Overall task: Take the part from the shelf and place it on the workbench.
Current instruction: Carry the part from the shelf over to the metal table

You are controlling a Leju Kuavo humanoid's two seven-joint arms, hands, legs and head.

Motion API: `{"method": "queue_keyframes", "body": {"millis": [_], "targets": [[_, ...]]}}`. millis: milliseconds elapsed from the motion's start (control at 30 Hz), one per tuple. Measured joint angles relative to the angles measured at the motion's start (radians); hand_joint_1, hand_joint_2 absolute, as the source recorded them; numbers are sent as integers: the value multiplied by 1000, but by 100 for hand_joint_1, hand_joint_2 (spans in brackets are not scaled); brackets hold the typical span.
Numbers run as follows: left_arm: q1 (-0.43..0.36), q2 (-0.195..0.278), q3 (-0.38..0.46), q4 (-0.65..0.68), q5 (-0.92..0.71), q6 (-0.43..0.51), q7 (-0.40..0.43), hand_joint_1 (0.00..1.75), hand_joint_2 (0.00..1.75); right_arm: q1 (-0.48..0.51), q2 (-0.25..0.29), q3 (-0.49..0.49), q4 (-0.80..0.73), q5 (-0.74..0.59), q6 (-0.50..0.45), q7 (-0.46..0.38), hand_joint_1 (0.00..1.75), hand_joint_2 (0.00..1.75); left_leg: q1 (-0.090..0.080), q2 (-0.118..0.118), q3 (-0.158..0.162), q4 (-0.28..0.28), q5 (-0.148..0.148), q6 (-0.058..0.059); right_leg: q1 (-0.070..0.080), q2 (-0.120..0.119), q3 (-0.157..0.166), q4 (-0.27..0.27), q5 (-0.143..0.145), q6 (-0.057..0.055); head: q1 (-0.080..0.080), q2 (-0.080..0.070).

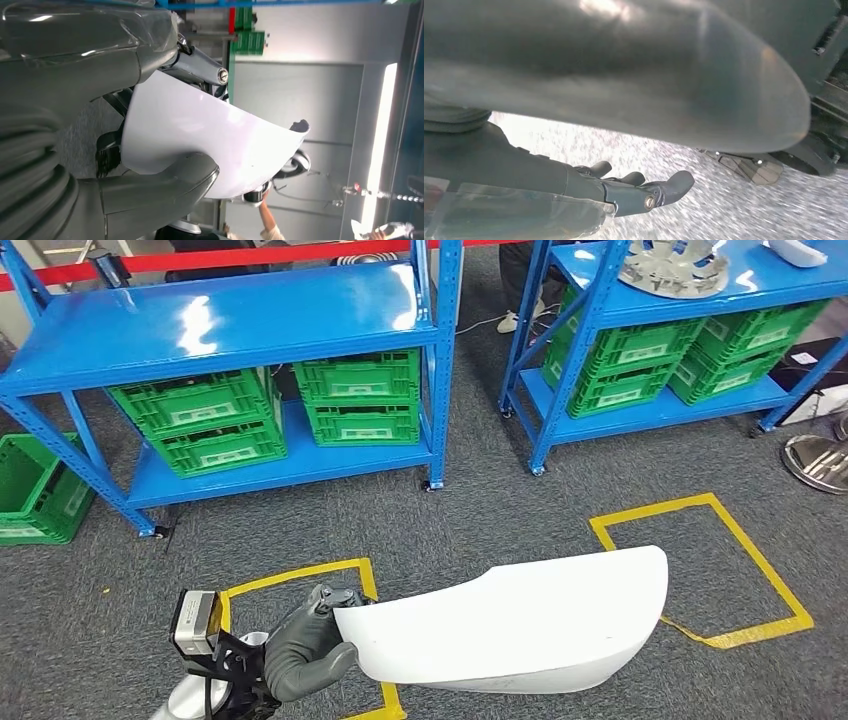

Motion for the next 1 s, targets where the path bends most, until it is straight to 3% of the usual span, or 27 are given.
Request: {"method": "queue_keyframes", "body": {"millis": [67,133,167,233,300,367,433,467,500,533,567,633,667,733,767,833,900,933,967,1000], "targets": [[-1,-1,0,0,0,0,0,175,175,2,-1,-3,1,0,2,0,0,0,-1,25,-1,6,-2,-5,1,-33,88,-141,40,14,0,0],[-2,-1,0,0,1,0,0,175,175,0,-2,-8,2,0,2,1,0,0,-8,45,-5,19,-8,-15,4,-68,154,-251,66,6,0,0],[-3,-2,0,0,1,0,0,175,175,0,-2,-10,3,-1,3,1,0,0,-10,54,-6,24,-10,-20,6,-75,162,-268,69,-3,0,0],[-5,-2,0,0,1,-1,1,175,175,2,-1,-12,3,-2,5,1,0,0,-10,67,-8,28,-12,-28,6,-54,157,-267,76,-19,-2,0],[-7,-2,0,0,1,0,0,175,175,5,0,-14,3,-4,8,2,0,0,-2,33,-18,56,-37,-40,1,-33,152,-269,84,-31,-3,0],[-7,-1,1,0,1,0,0,175,175,3,1,-17,3,-6,12,4,0,0,5,-25,-59,159,-106,-52,-2,-12,147,-269,91,-42,-5,0],[-6,1,1,0,1,0,0,175,175,2,2,-21,4,-8,18,6,0,0,8,-45,-111,288,-165,-56,1,11,141,-269,96,-47,-6,0],[-6,1,1,0,0,1,0,175,175,1,3,-22,4,-8,21,7,0,0,8,-47,-122,317,-169,-55,2,24,139,-268,98,-47,-6,0],[-6,2,1,0,-1,1,0,175,175,1,4,-22,4,-8,22,8,0,0,9,-49,-115,308,-154,-52,4,37,139,-268,100,-46,-6,0],[-7,2,1,0,-2,1,0,175,175,1,6,-23,5,-7,23,9,0,0,9,-55,-90,260,-122,-47,5,51,139,-268,102,-44,-6,0],[-7,2,1,-1,-3,1,1,175,175,0,7,-24,5,-6,23,9,0,0,9,-70,-55,190,-85,-40,5,64,139,-268,103,-42,-6,0],[-9,2,1,-2,-4,1,1,175,175,-4,12,-25,6,-4,23,10,0,0,8,-114,1,77,-40,-23,6,85,134,-267,109,-36,-4,0],[-10,2,1,-2,-5,1,1,175,175,-5,15,-26,7,-4,24,10,0,0,7,-127,11,51,-35,-17,4,95,129,-267,113,-31,-4,0],[-15,2,1,-5,-7,0,3,175,175,-5,20,-30,10,-5,27,10,0,0,2,-115,12,36,-36,-10,1,114,117,-271,124,-16,-6,0],[-17,1,1,-7,-7,0,4,175,175,-3,23,-32,11,-5,30,10,0,0,3,-102,14,25,-30,-7,2,111,110,-269,126,-12,-7,0],[-22,-2,0,-11,-8,-1,4,175,175,-1,25,-37,14,-4,35,6,0,0,6,-76,17,4,-16,-1,7,70,81,-224,102,-12,-4,0],[-23,-4,-1,-11,-8,-1,6,175,175,-3,26,-43,18,-3,38,2,0,0,5,-49,15,-3,-9,5,7,22,21,-98,43,-19,0,0],[-23,-4,-2,-11,-9,-1,6,175,175,-4,26,-45,20,-2,38,1,0,0,4,-35,13,-3,-8,5,6,12,-9,-30,18,-18,0,0],[-23,-4,-3,-11,-9,-1,7,175,175,-3,26,-46,22,-2,38,0,0,0,3,-21,11,-2,-8,5,3,8,-24,12,6,-14,0,0],[-23,-4,-4,-11,-9,-1,7,175,175,-1,26,-47,23,-2,38,0,0,0,2,-8,9,-1,-7,5,1,4,-20,17,7,-6,0,0]]}}
